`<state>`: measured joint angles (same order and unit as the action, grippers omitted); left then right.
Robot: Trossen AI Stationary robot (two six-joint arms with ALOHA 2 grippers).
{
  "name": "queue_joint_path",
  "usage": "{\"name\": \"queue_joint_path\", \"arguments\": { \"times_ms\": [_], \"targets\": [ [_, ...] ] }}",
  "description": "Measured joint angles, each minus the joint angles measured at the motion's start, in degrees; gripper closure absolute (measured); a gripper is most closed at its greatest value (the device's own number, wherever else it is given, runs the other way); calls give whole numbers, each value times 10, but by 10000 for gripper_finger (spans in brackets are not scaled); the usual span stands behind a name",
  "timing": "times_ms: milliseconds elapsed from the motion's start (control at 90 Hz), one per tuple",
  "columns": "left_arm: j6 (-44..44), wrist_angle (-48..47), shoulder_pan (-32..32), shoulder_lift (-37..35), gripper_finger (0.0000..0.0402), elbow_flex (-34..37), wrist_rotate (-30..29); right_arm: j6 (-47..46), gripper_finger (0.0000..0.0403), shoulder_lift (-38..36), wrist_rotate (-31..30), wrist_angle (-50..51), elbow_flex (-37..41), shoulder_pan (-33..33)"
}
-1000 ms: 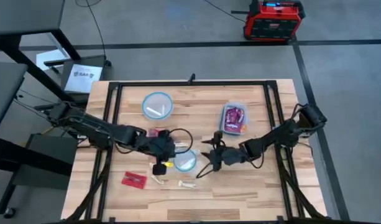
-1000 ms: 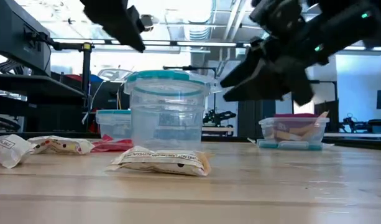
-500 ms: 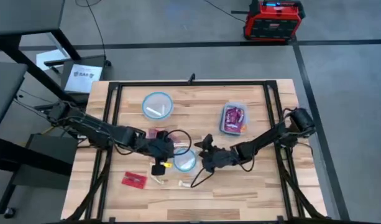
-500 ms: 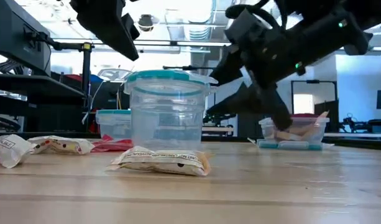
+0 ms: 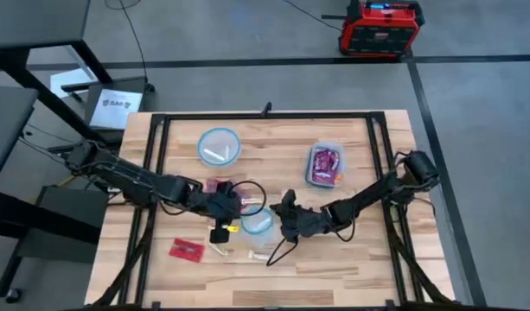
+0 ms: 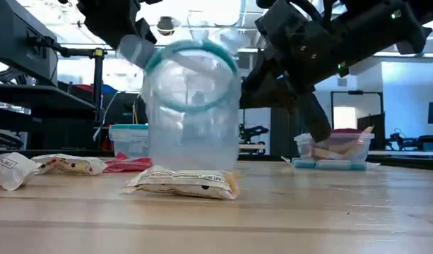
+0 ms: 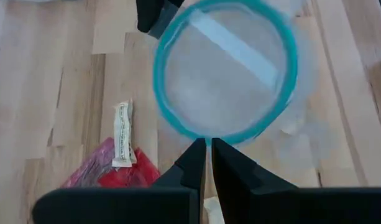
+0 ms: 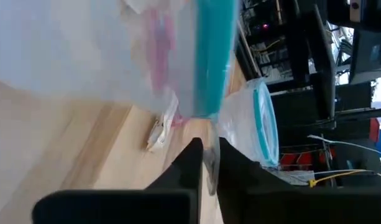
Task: Sort candy
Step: Open the center transparent bin
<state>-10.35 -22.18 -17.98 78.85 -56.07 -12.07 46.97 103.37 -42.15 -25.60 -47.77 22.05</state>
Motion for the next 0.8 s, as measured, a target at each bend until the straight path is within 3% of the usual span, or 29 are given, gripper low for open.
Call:
{"name": "queue_joint_path", "arguments": {
  "times_ms": [322,411,522,600,689,800],
  "targets": [
    [0,-5,0,0,389,0,0,-9,399,0,-1,-1,-29,1],
    [0,-4,0,0,389,0,0,-24,399,-1,-26,0,-37,-3],
    [3,-4,0,0,389,0,0,-112,400,-22,-42,16,-47,-26],
    [4,-4,0,0,389,0,0,-228,401,-56,-37,107,-66,-61],
    [4,-3,0,0,389,0,0,-417,401,-98,67,313,-110,-137],
    [4,-4,0,0,389,0,0,-575,402,-103,324,449,-138,-269]
  ]
}}
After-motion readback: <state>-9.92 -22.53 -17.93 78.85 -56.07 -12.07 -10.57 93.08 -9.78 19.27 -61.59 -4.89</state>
